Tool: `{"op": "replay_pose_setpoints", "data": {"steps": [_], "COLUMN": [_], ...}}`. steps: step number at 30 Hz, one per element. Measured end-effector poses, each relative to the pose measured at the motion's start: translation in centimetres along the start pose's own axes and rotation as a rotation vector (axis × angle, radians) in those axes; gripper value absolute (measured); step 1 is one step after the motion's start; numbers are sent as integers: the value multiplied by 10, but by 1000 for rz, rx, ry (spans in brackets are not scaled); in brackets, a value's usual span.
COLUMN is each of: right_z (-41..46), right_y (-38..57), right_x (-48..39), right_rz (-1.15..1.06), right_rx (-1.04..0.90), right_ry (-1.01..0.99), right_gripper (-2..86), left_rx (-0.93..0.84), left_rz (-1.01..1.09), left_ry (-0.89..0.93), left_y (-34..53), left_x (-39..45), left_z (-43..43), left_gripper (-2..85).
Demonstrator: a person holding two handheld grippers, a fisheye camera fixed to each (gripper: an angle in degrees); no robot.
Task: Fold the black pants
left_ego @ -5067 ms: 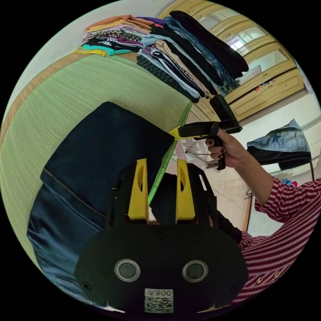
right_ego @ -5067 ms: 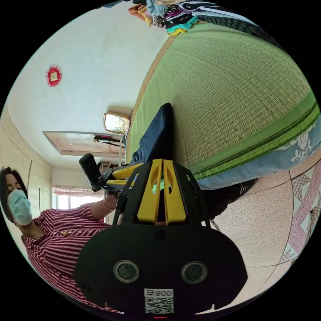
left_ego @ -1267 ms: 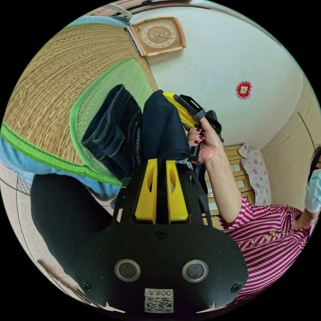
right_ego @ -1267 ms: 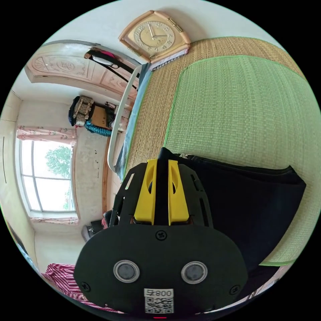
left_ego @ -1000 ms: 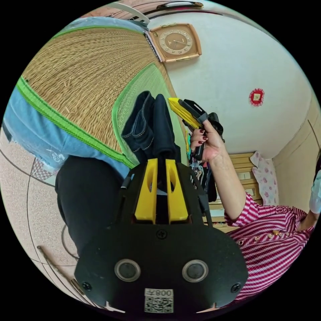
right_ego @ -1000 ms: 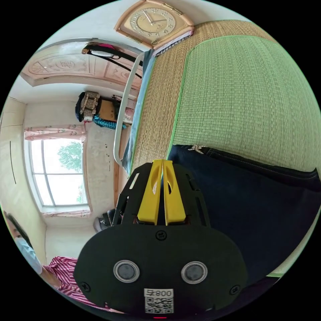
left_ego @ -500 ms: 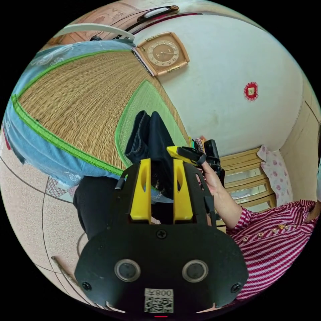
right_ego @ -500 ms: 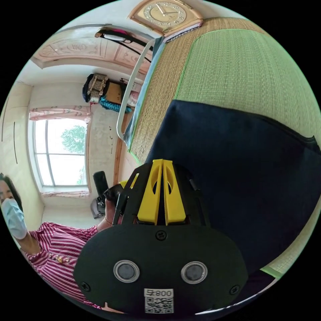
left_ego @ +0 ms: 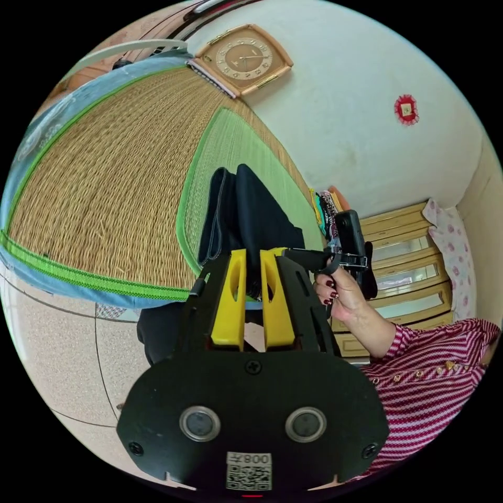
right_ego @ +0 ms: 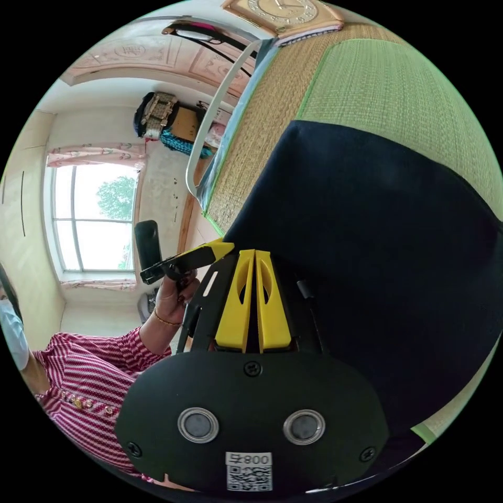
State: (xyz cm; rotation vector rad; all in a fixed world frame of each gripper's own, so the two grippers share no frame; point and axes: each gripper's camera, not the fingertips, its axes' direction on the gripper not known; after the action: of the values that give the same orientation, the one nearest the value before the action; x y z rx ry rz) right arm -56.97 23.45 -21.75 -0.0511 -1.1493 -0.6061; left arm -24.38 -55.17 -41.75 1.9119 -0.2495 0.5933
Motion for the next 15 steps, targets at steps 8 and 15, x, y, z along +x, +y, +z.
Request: {"op": "replay_pose_setpoints", "data": {"steps": [8, 15], "right_z": [17, 5], "right_y": [4, 19], "right_x": [16, 11], "right_rz": [39, 37], "right_rx": [-37, -17], "right_ry": [25, 10], "right_gripper": [2, 1], "left_rx": [76, -78], "left_rz": [-110, -79], "left_ry": [15, -67], "left_y": [-7, -42], "left_x": [-25, -26], "left_z": [-7, 20], "left_gripper": [62, 99]}}
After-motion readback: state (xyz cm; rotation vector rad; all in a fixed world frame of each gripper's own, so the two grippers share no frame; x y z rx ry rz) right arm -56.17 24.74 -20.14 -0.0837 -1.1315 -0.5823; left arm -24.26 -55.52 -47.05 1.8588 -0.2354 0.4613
